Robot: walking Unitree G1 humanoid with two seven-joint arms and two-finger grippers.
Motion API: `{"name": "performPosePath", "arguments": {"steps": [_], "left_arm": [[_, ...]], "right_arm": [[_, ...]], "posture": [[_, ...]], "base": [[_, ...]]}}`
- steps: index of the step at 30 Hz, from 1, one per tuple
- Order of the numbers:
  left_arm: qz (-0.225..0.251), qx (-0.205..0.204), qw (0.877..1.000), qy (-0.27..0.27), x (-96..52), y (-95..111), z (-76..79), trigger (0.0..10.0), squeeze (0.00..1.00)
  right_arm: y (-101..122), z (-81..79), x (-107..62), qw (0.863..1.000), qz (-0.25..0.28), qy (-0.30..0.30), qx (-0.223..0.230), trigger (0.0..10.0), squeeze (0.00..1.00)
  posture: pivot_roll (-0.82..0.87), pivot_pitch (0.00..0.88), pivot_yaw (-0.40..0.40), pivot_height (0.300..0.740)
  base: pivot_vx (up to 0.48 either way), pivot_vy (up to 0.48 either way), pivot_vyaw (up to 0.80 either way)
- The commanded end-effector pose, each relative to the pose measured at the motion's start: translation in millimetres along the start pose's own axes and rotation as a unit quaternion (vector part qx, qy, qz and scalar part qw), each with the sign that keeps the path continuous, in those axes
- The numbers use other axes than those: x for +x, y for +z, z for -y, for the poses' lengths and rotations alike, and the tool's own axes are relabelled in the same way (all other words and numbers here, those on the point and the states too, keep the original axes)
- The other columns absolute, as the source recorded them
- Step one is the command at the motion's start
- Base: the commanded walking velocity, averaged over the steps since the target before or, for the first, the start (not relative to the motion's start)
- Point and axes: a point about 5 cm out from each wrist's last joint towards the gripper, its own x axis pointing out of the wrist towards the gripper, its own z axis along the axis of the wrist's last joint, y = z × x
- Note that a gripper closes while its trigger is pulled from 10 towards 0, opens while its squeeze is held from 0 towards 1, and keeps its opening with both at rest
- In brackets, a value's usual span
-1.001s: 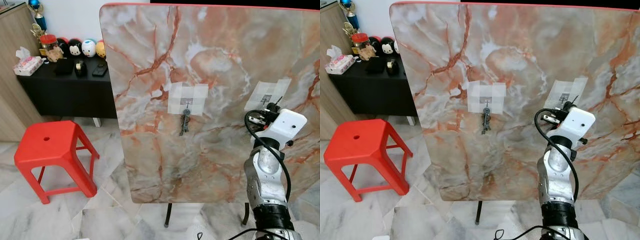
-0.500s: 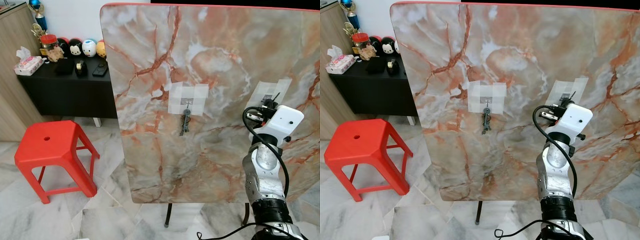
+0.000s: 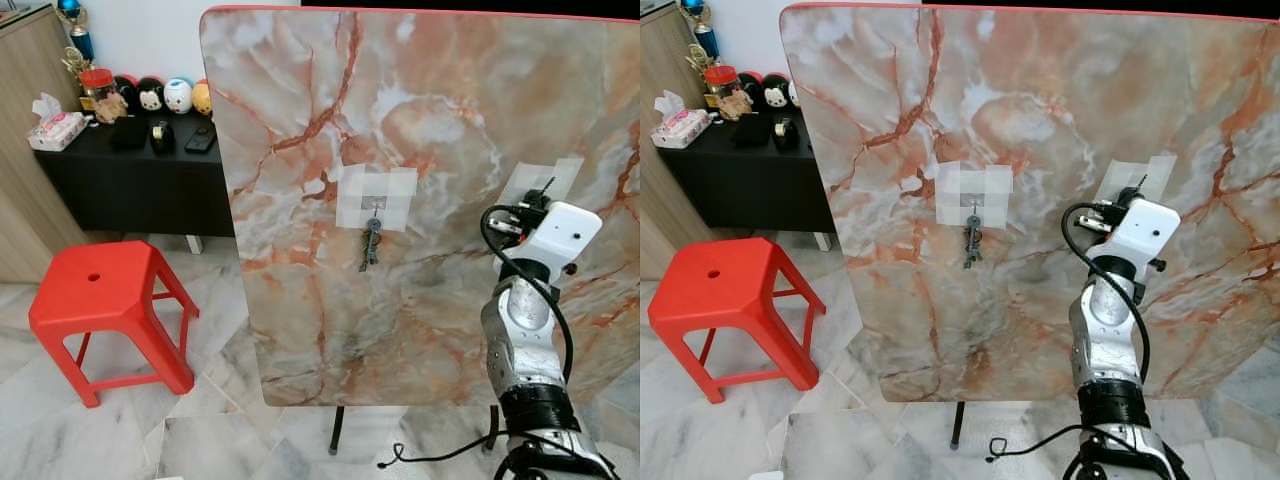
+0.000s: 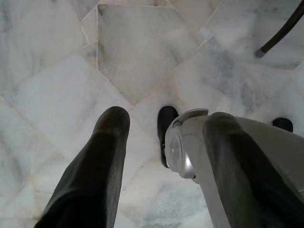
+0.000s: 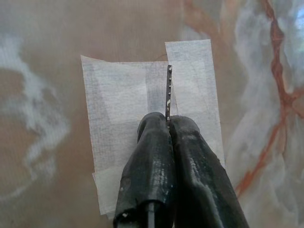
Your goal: Hang keys on a hook
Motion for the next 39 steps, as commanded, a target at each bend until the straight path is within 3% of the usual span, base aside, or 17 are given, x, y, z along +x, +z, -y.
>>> {"name": "performPosePath", "arguments": {"steps": [1, 18, 36, 37, 38, 39], "left_arm": [[-0.009, 0.005, 1.0, 0.0, -1.9, -5.6, -2.5, 10.0, 0.0], [-0.002, 0.007, 1.0, 0.003, -2.6, -4.5, -8.2, 10.0, 0.0], [0.001, 0.008, 1.0, 0.003, -2.7, -5.0, -4.0, 10.0, 0.0], [0.001, 0.008, 1.0, 0.003, -2.9, -5.4, -4.7, 10.0, 0.0], [0.001, 0.008, 1.0, 0.003, -3.0, -5.5, -4.9, 10.0, 0.0], [0.001, 0.008, 1.0, 0.004, -3.1, -5.7, -5.1, 10.0, 0.0]], "right_arm": [[3.7, -0.1, 5.7, 1.0, 0.003, 0.002, -0.008, 10.0, 0.0], [-6.0, -6.8, 3.8, 0.997, -0.015, 0.022, -0.066, 10.0, 0.0], [-8.3, -17.9, -0.4, 0.995, -0.006, 0.068, -0.076, 10.0, 0.0], [-7.6, -18.5, -0.5, 0.994, -0.003, 0.071, -0.077, 10.0, 0.78], [-7.4, -18.7, -0.6, 0.994, -0.002, 0.072, -0.077, 10.0, 0.78], [-7.3, -18.9, -0.7, 0.994, -0.002, 0.073, -0.076, 10.0, 0.94]], "posture": [[0.02, 0.0, -0.048, 0.74], [0.02, 0.0, -0.047, 0.74], [0.02, 0.0, -0.046, 0.74], [0.02, 0.0, -0.046, 0.74], [0.02, 0.0, -0.046, 0.74], [0.02, 0.0, -0.045, 0.74]], "base": [[0.0, 0.0, 0.0], [0.0, 0.0, 0.0], [0.0, 0.0, 0.0], [0.0, 0.0, 0.0], [0.0, 0.0, 0.0], [0.0, 0.0, 0.0]]}}
